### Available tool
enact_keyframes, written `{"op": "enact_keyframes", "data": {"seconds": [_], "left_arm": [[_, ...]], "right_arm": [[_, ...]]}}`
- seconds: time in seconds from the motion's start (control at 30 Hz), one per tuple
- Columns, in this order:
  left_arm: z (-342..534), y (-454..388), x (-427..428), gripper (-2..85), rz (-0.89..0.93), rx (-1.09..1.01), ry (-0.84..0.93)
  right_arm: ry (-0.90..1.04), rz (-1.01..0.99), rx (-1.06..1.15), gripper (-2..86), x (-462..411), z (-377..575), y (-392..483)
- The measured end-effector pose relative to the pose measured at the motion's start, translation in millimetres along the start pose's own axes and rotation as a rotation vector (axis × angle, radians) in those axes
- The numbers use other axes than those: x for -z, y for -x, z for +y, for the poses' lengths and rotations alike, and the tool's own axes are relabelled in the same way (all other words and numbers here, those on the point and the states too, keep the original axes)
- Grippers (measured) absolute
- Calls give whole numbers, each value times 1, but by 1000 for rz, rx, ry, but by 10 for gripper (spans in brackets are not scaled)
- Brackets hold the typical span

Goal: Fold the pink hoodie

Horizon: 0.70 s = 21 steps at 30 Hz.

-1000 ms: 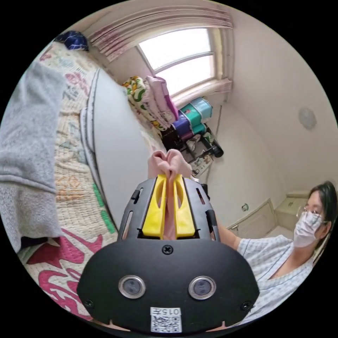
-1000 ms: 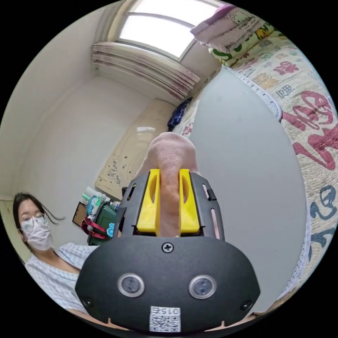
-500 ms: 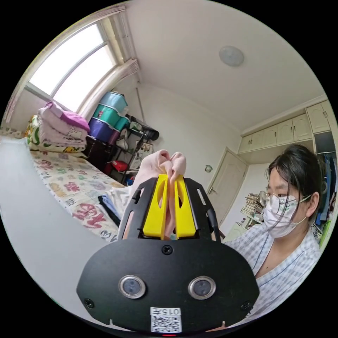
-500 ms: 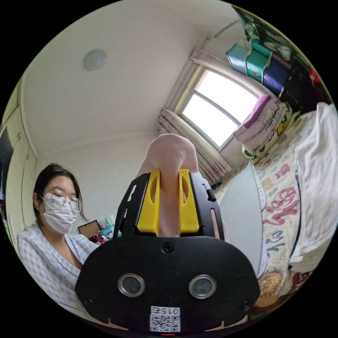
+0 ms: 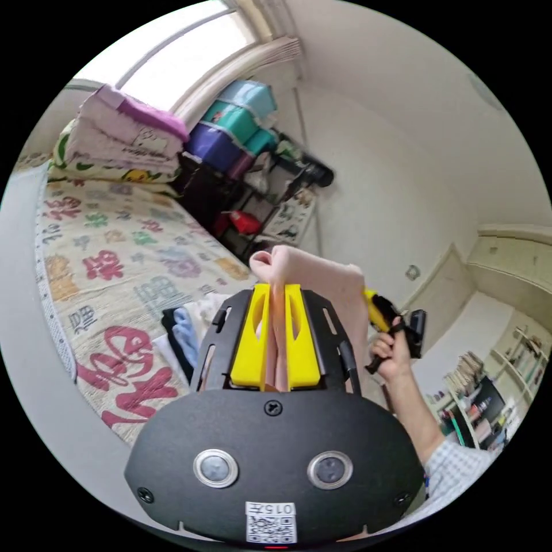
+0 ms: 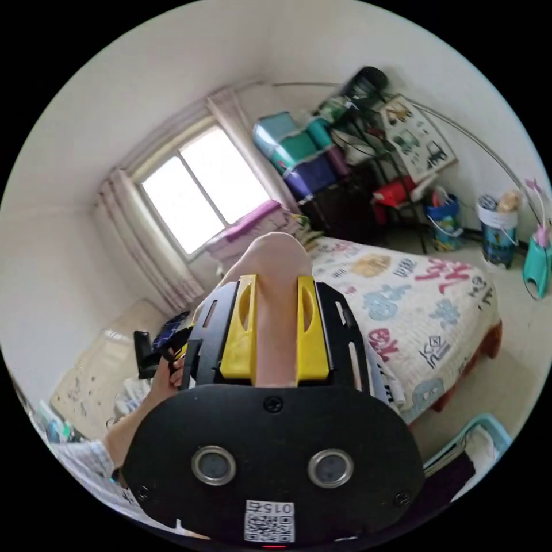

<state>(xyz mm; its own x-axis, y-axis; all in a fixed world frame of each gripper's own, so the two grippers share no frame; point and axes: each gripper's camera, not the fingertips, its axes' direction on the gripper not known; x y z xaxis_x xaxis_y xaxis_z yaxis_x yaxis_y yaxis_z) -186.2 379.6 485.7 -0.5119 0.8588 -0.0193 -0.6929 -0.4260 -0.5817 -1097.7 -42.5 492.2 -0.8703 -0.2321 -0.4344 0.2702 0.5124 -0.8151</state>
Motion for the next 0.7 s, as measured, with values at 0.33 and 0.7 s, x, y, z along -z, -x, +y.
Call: {"op": "enact_keyframes", "data": {"seconds": [0.33,0.7], "left_arm": [[24,14,-197,3,-202,-223,159],[10,39,-192,-6,-99,-153,259]], "right_arm": [[-89,-126,-169,-3,-183,107,-140],[-137,-91,-134,2,-249,193,-161]]}}
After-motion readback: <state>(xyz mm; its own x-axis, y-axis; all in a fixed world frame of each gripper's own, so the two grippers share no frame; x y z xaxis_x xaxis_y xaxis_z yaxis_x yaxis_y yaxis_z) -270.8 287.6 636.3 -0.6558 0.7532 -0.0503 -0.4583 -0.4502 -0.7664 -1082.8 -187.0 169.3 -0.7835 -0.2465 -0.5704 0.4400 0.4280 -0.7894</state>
